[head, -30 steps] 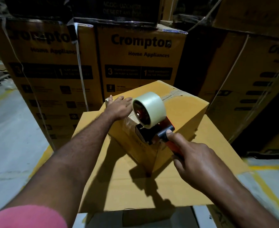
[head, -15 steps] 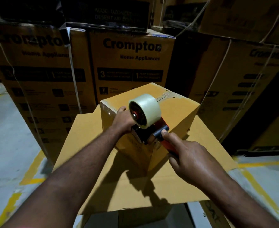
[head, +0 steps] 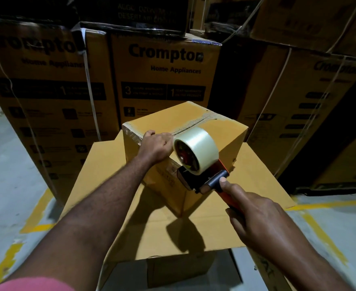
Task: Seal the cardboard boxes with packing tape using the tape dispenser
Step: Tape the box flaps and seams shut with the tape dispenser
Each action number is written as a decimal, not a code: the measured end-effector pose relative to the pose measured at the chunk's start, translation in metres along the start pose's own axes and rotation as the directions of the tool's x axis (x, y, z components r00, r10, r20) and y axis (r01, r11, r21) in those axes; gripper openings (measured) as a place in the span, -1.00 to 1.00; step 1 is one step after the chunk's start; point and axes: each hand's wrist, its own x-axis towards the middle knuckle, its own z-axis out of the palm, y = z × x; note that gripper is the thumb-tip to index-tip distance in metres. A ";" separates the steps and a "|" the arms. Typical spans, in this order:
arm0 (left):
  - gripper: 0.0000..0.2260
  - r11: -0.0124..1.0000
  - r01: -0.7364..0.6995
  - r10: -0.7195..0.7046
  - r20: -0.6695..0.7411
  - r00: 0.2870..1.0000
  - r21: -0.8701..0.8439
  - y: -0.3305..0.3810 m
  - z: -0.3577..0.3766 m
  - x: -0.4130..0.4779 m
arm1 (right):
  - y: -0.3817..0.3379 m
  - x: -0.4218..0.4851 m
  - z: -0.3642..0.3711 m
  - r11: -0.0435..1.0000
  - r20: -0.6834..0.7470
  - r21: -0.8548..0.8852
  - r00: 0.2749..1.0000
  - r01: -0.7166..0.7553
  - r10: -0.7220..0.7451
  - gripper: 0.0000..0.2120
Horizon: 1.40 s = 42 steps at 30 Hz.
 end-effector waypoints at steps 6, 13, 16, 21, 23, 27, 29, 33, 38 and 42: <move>-0.39 0.999 -0.039 0.039 0.000 0.999 -0.003 -0.001 0.005 0.004 | 0.006 -0.009 0.005 0.999 0.024 0.005 0.999 -0.039 0.039 -0.31; -0.45 0.998 -0.056 0.055 -0.023 0.998 -0.035 -0.008 0.011 0.009 | 0.015 -0.021 0.009 0.998 0.044 0.019 0.997 -0.065 0.064 -0.29; -0.44 0.998 -0.066 0.065 -0.039 0.997 -0.020 -0.010 0.014 0.011 | 0.022 -0.024 0.013 0.998 0.060 0.024 0.996 -0.064 0.063 -0.27; -0.43 0.997 -0.081 0.081 -0.040 0.996 0.014 -0.010 0.015 0.015 | 0.034 -0.032 0.019 0.994 0.062 0.040 0.993 -0.100 0.098 -0.28; -0.44 0.994 -0.099 0.100 -0.022 0.995 0.047 -0.007 0.018 0.015 | 0.033 -0.028 0.023 0.993 0.061 0.024 0.992 -0.114 0.113 -0.31; -0.46 0.991 -0.105 0.112 -0.075 0.991 0.088 0.006 0.021 0.003 | 0.028 -0.020 0.028 0.994 0.060 0.014 0.992 -0.109 0.108 -0.32; -0.52 0.984 -0.174 0.176 -0.152 0.973 0.026 0.016 0.022 -0.020 | 0.027 -0.018 0.028 0.993 0.073 0.028 0.991 -0.116 0.114 -0.31; -0.61 0.912 -0.350 0.323 -0.152 0.934 -0.214 0.034 0.042 -0.074 | 0.025 -0.016 0.030 0.992 0.054 0.057 0.993 -0.111 0.108 -0.31; -0.34 0.923 -0.280 0.234 -0.195 0.953 -0.264 0.023 0.079 -0.079 | 0.027 -0.015 0.034 0.995 0.031 0.024 0.995 -0.095 0.094 -0.31; -0.32 0.930 -0.320 0.272 -0.249 0.929 -0.178 0.023 0.088 -0.076 | 0.024 -0.016 0.046 0.994 0.027 0.075 0.996 -0.083 0.082 -0.30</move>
